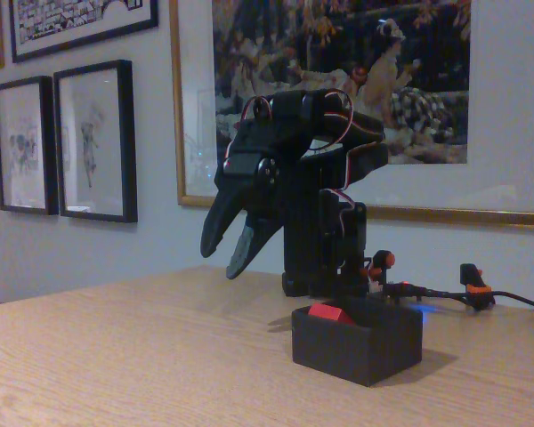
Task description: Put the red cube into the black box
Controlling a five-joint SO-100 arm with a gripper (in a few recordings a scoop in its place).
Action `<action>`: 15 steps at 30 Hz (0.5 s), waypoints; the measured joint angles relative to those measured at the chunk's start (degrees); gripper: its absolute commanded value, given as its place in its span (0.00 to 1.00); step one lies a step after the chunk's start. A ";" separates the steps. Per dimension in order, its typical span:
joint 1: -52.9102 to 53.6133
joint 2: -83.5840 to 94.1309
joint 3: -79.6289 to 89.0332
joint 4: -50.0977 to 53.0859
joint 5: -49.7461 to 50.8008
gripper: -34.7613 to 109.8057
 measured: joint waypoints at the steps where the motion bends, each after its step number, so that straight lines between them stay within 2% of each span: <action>1: 0.00 0.00 0.00 0.00 0.00 0.38; 15: 0.00 2.02 0.00 0.97 0.00 0.37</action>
